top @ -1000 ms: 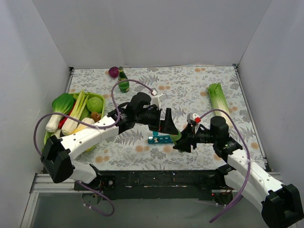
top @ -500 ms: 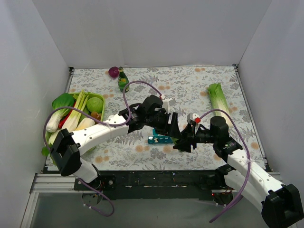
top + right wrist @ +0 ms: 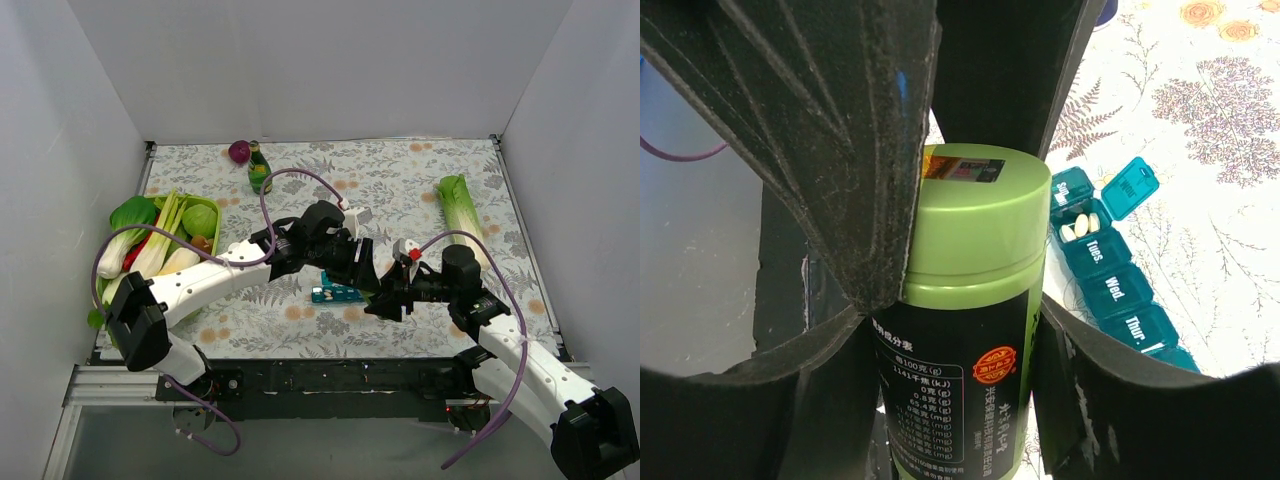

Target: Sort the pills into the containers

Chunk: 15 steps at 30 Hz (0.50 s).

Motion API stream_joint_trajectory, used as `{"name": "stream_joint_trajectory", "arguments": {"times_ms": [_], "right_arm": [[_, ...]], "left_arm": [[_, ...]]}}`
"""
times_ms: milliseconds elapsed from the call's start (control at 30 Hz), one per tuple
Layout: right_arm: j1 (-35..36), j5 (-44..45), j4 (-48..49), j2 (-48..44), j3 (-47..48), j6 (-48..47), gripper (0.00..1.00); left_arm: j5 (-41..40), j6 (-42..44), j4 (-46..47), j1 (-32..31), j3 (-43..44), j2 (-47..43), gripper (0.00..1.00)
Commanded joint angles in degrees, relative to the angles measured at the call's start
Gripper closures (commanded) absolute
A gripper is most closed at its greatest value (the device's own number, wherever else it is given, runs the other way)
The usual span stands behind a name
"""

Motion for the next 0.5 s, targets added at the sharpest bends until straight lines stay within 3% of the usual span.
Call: {"name": "stream_joint_trajectory", "arguments": {"times_ms": [0, 167, 367, 467], "right_arm": [[-0.20, 0.06, 1.15, -1.27, 1.75, -2.27, 0.33], [-0.20, 0.76, 0.01, -1.62, 1.92, -3.94, 0.10], [-0.29, 2.69, -6.92, -2.06, 2.80, -11.49, 0.07], [-0.20, 5.24, -11.76, -2.32, 4.20, -16.76, 0.06]], "left_arm": [[-3.98, 3.55, -5.75, 0.12, 1.24, -3.90, 1.00], [-6.19, 2.85, -6.72, 2.22, -0.86, -7.06, 1.00], [-10.39, 5.21, -9.26, 9.07, -2.71, -10.14, 1.00], [-21.19, 9.07, -12.69, 14.17, -2.97, -11.29, 1.00]]}}
